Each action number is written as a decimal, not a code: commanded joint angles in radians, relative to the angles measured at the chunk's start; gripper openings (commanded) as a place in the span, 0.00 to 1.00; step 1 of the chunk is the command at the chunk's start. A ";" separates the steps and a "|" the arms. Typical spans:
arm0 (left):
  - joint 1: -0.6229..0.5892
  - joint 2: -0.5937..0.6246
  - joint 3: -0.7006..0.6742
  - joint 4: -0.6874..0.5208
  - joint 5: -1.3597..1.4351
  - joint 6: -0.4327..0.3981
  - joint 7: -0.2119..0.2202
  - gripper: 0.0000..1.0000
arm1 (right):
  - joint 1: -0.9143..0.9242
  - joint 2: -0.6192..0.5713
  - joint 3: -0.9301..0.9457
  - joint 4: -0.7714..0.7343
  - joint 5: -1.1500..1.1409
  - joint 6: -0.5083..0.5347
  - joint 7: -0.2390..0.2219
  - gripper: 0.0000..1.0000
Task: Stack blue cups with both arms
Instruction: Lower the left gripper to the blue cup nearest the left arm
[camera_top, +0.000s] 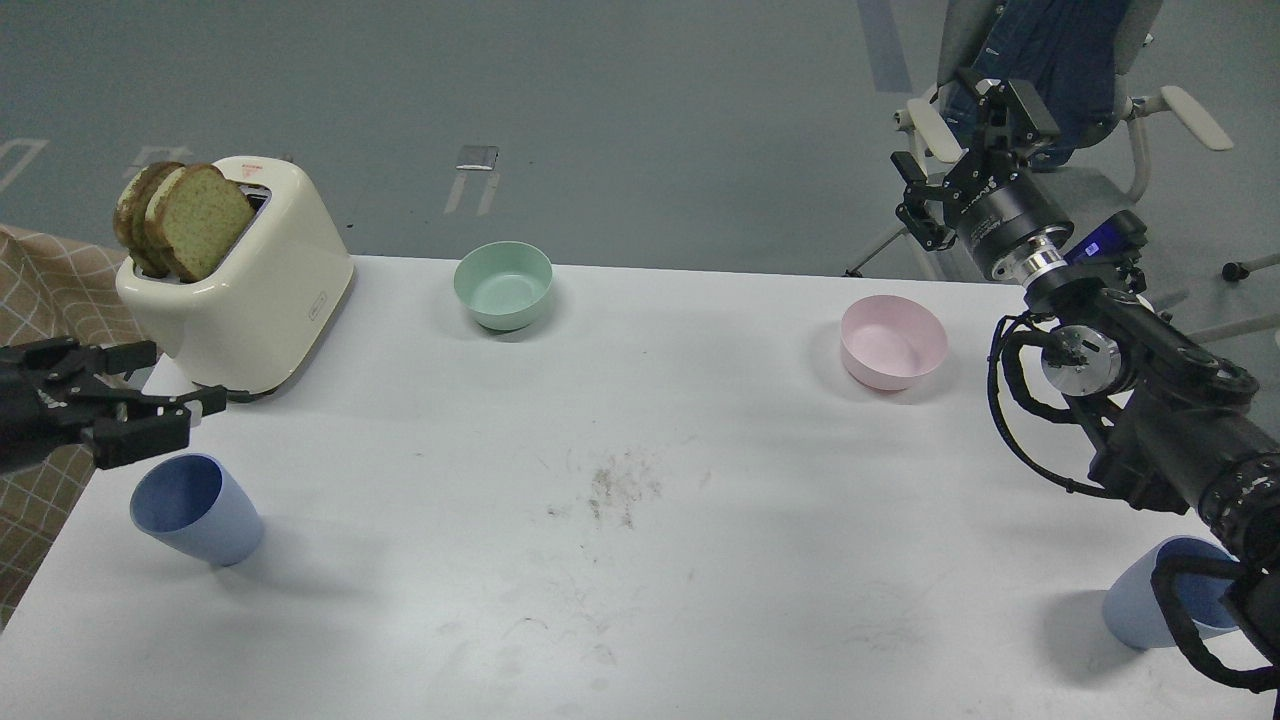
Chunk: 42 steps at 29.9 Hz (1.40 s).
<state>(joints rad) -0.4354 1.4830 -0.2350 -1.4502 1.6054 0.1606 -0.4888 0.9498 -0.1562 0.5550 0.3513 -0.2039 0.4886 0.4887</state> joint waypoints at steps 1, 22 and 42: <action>0.003 -0.021 0.051 0.031 -0.062 0.019 0.000 0.95 | 0.000 0.004 -0.001 0.001 0.000 0.000 0.000 1.00; 0.030 -0.118 0.123 0.168 -0.110 0.020 0.000 0.16 | -0.008 0.003 -0.003 0.003 0.000 0.000 0.000 1.00; -0.187 -0.038 0.091 -0.007 -0.085 0.010 0.000 0.00 | 0.038 -0.006 -0.003 0.003 -0.003 0.000 0.000 1.00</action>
<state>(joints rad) -0.5256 1.4375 -0.1440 -1.4039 1.5121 0.1789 -0.4886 0.9594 -0.1592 0.5522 0.3541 -0.2056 0.4887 0.4887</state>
